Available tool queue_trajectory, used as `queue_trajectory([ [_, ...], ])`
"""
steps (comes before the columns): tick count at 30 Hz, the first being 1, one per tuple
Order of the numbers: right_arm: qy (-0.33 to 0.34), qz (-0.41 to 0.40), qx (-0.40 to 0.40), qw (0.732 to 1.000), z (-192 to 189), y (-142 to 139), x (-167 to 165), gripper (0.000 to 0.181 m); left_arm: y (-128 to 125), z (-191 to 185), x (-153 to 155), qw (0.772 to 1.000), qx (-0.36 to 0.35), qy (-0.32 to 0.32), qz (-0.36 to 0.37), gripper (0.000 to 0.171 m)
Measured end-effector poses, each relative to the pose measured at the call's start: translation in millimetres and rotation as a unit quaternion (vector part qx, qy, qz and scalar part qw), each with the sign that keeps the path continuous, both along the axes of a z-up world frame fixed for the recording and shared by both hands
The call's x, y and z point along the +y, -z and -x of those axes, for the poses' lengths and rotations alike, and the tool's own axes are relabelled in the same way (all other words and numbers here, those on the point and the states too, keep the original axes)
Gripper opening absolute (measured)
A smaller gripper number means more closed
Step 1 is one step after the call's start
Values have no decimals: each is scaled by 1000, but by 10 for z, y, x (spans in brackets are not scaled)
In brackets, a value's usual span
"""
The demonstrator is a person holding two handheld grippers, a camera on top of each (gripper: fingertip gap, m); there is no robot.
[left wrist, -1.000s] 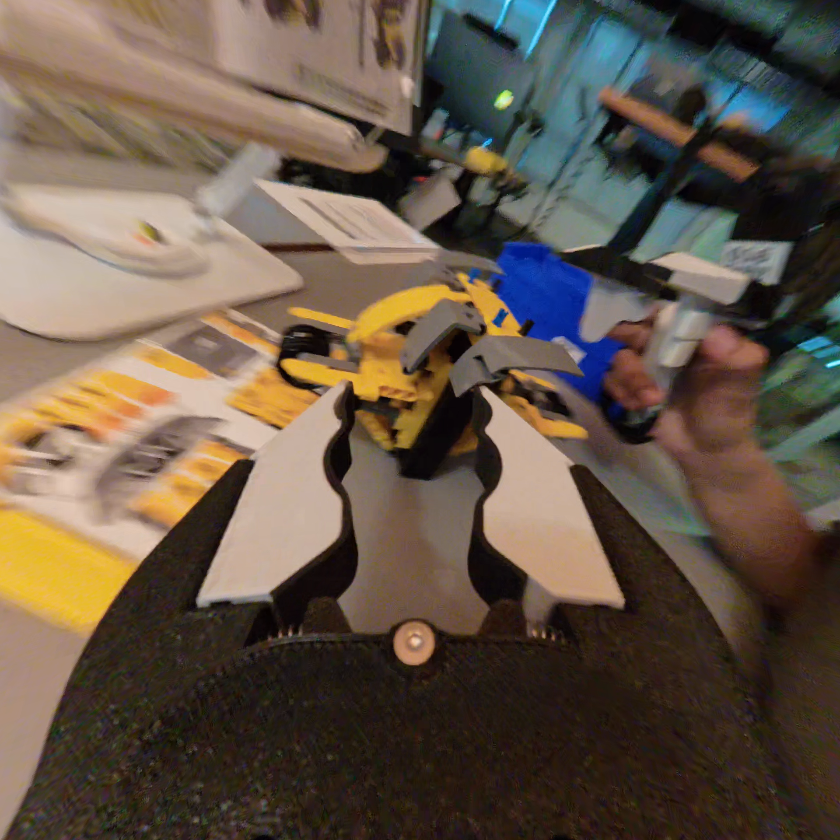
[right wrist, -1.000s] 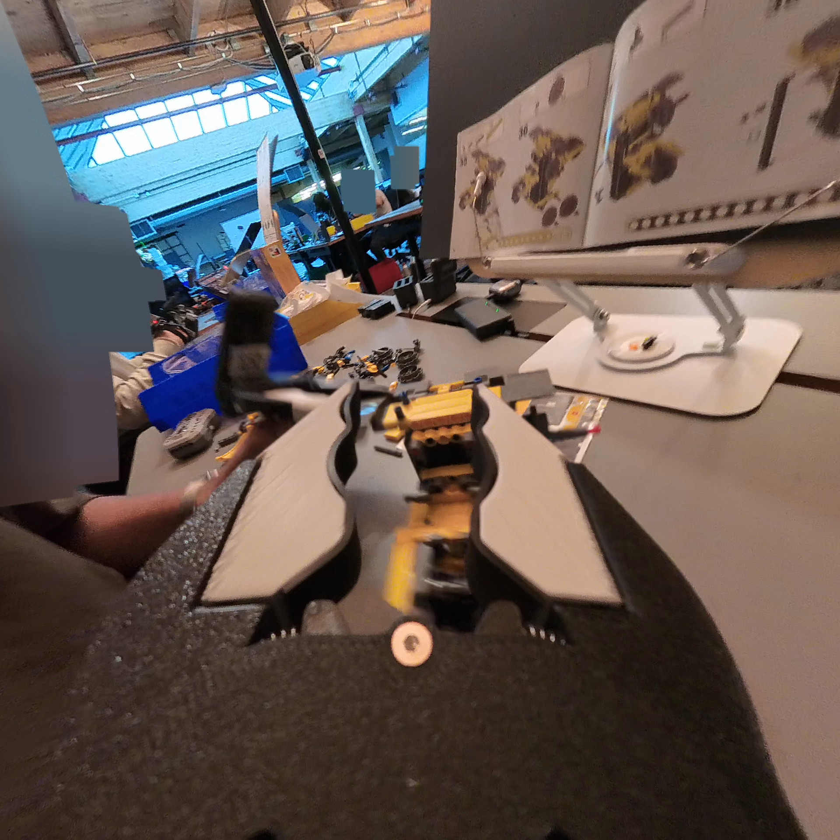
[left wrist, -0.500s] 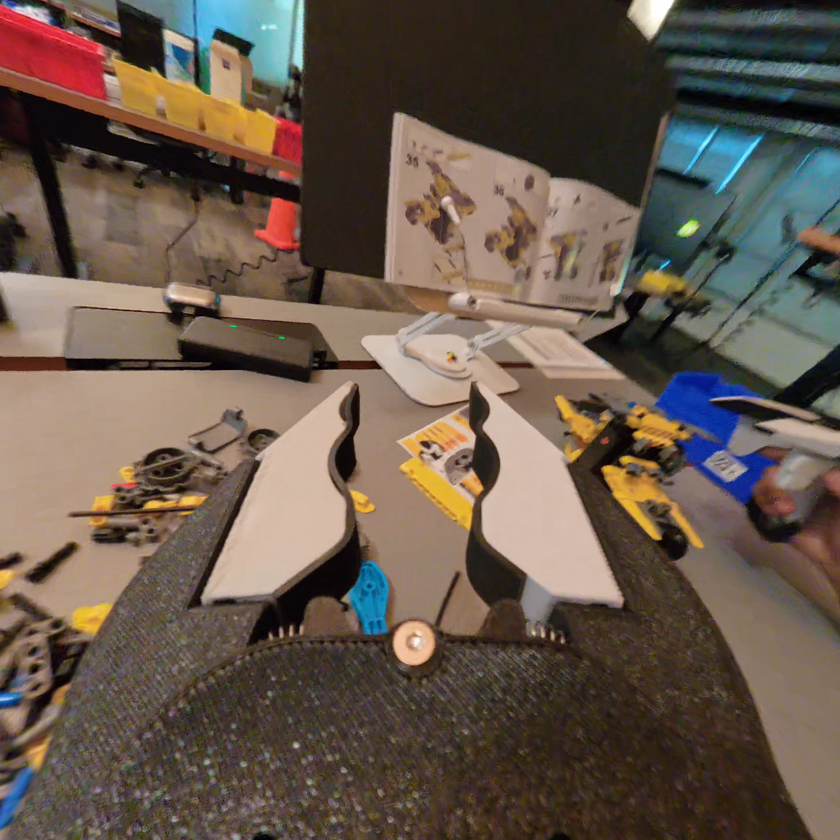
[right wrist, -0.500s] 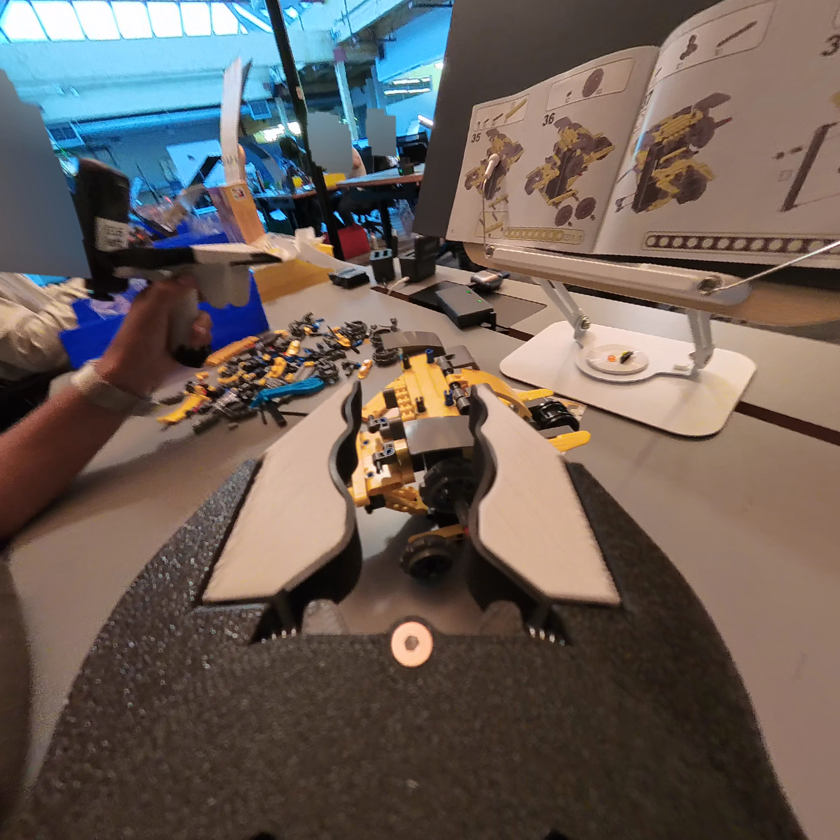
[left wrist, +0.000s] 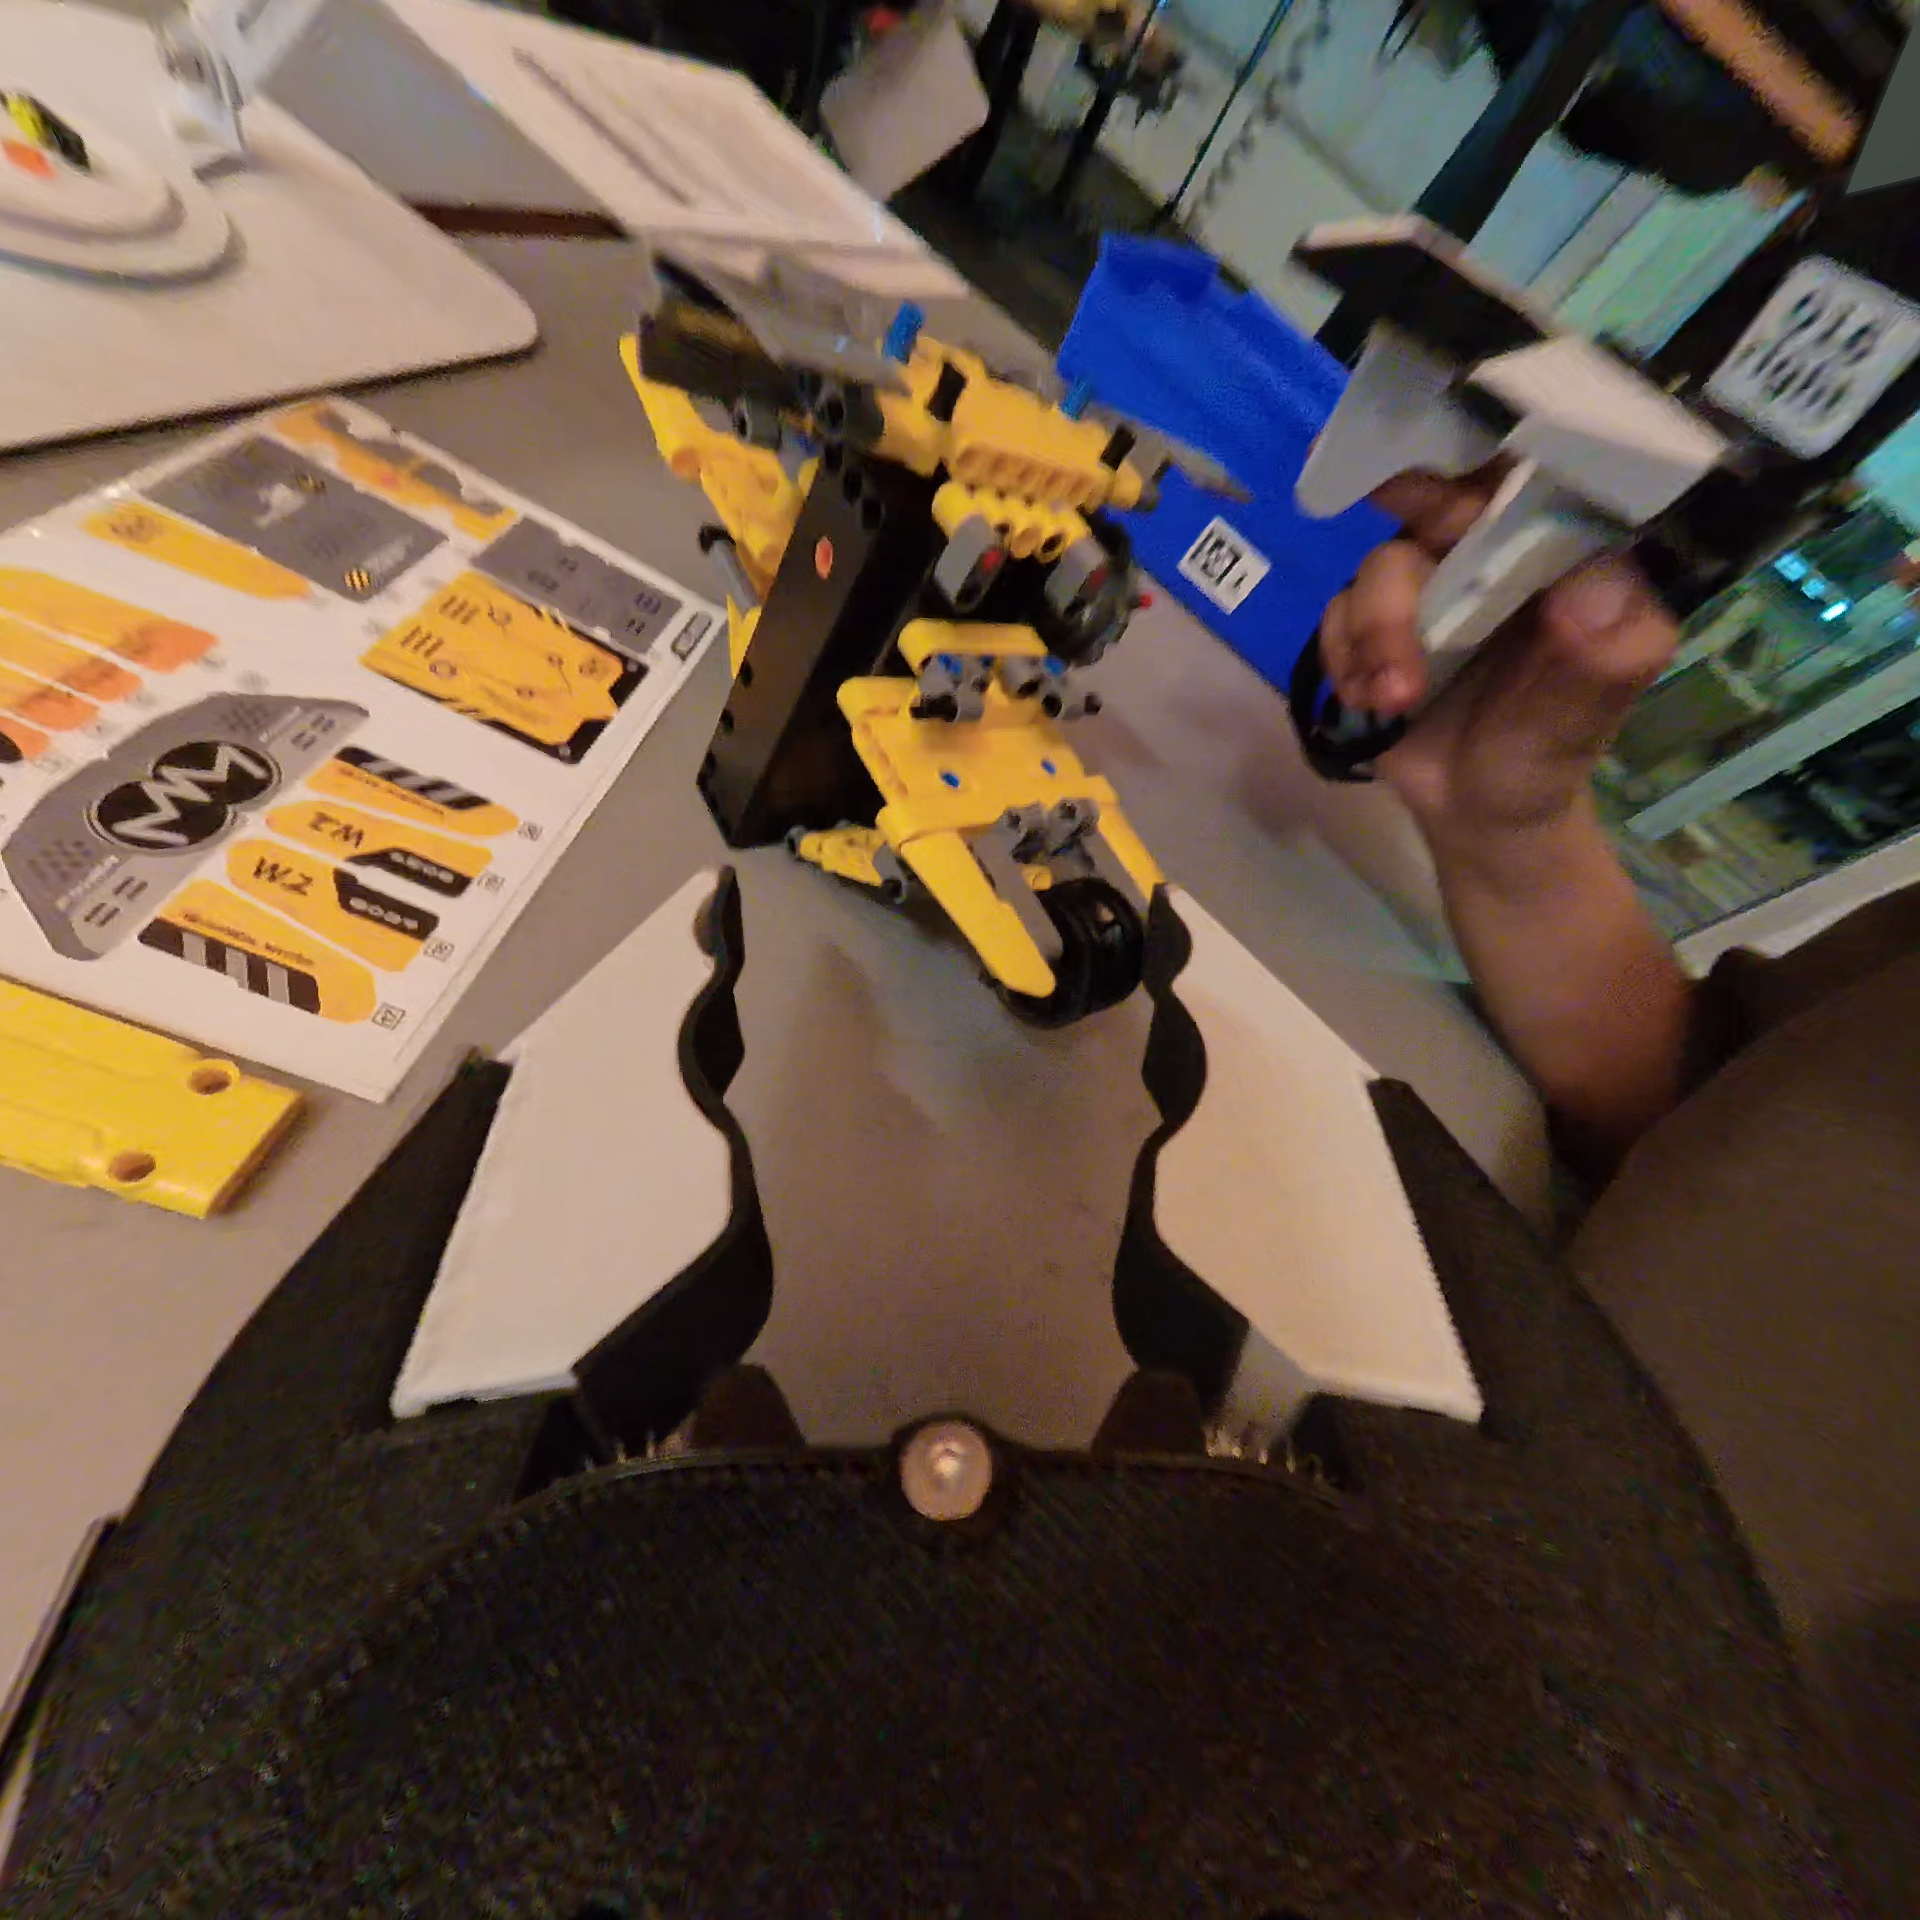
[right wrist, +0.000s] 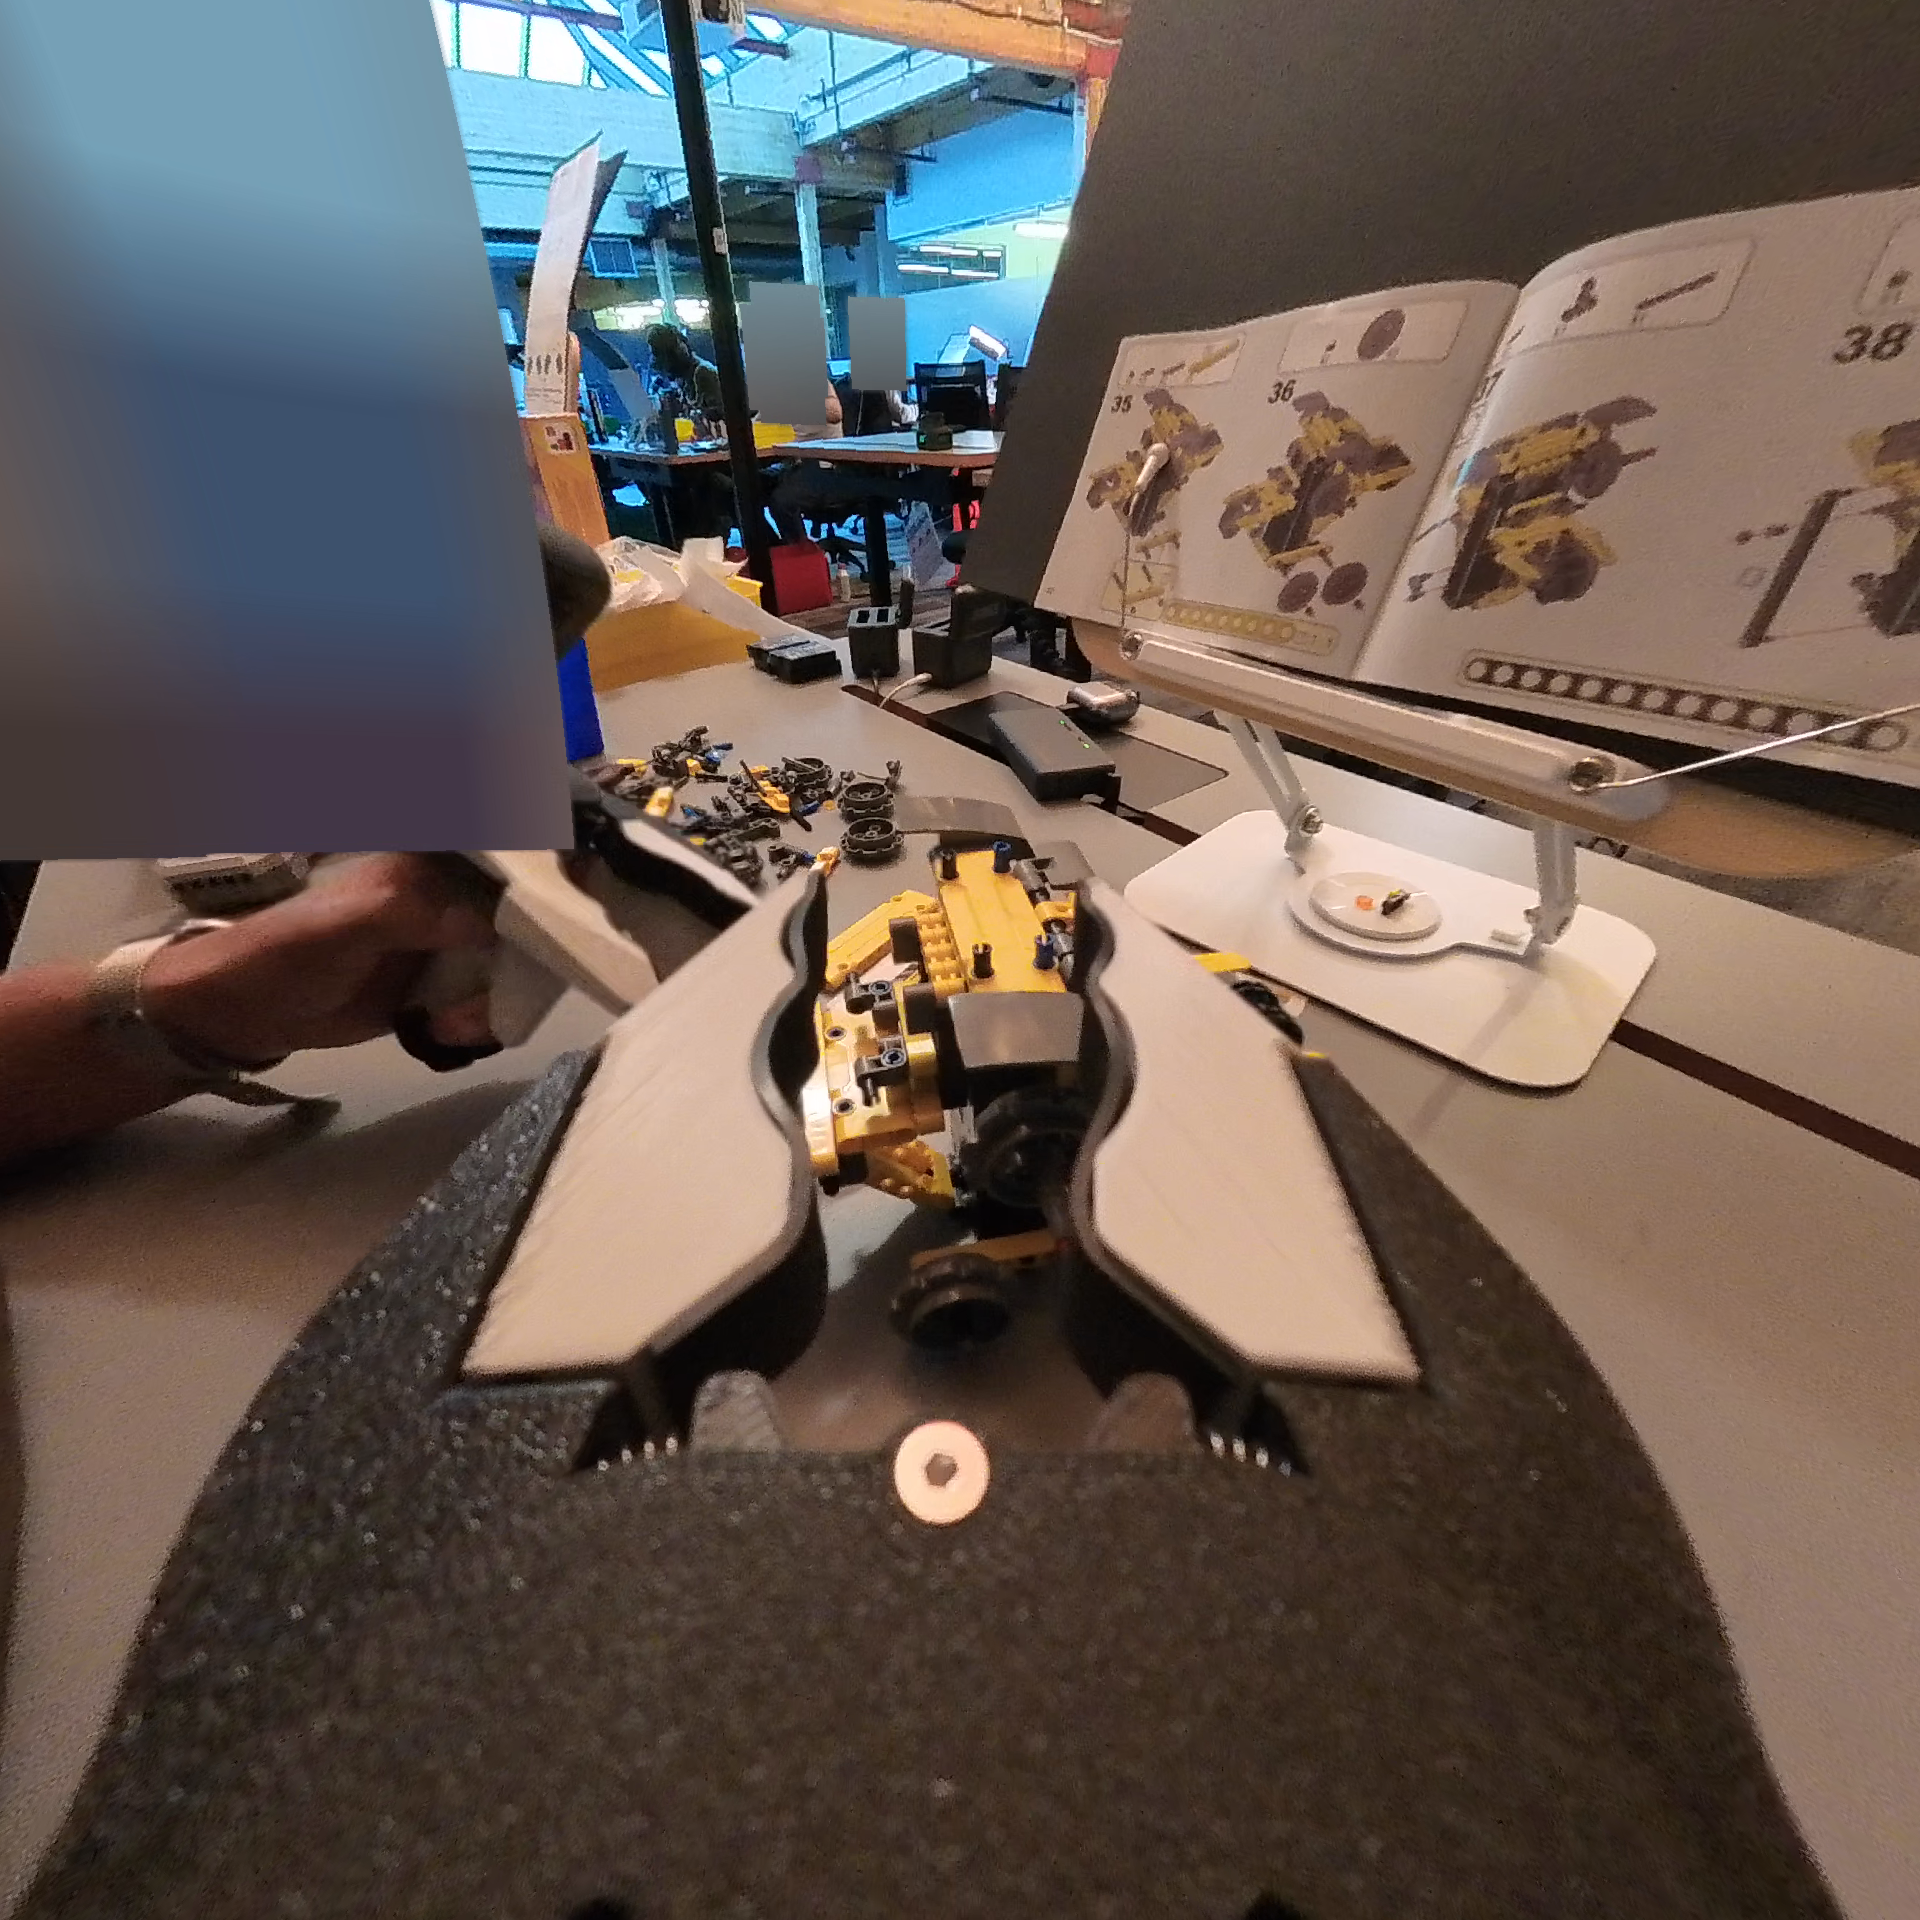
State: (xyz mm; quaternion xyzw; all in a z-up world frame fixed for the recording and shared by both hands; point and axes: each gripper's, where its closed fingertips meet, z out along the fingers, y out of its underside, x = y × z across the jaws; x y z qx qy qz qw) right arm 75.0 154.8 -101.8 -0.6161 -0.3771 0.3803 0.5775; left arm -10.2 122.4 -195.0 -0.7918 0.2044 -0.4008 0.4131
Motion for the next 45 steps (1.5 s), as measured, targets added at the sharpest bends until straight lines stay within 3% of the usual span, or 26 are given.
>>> queue_trajectory([
  [8, 15, -4, 10, 1000, -89, -87, 27, 47, 67, -419, -189, 998, -11, 57, 16, 80],
  [15, 25, -11, 15, 1000, -145, -163, 21, 46, -29, -963, -531, 986, -56, 155, 9, 90],
  [19, 31, -12, 8, 999, -153, -159, 24, 46, 53, -1013, -577, 987, 5, 158, -36, 91],
  [21, 40, -1, -6, 999, -150, -100, 59, 48, 42, -909, -508, 988, 35, 135, -65, 86],
  [25, 40, 83, -43, 995, -19, 98, 12, 88, -73, -569, -349, 988, 63, 90, -113, 66],
  [28, 75, 49, -84, 992, 33, 159, -33, 86, 21, -172, -132, 986, 116, 41, -111, 55],
  [31, 96, 16, -143, 985, 65, 316, -79, 72, 111, 290, 78, 982, 161, -18, -98, 51],
  [37, 115, 58, -190, 973, 87, 556, -41, 79, -74, 1063, 282, 969, 181, -134, -96, 53],
  [45, 114, 89, -280, 949, 162, 966, -57, 98, -140, 1431, 315, 956, 197, -188, -109, 49],
])
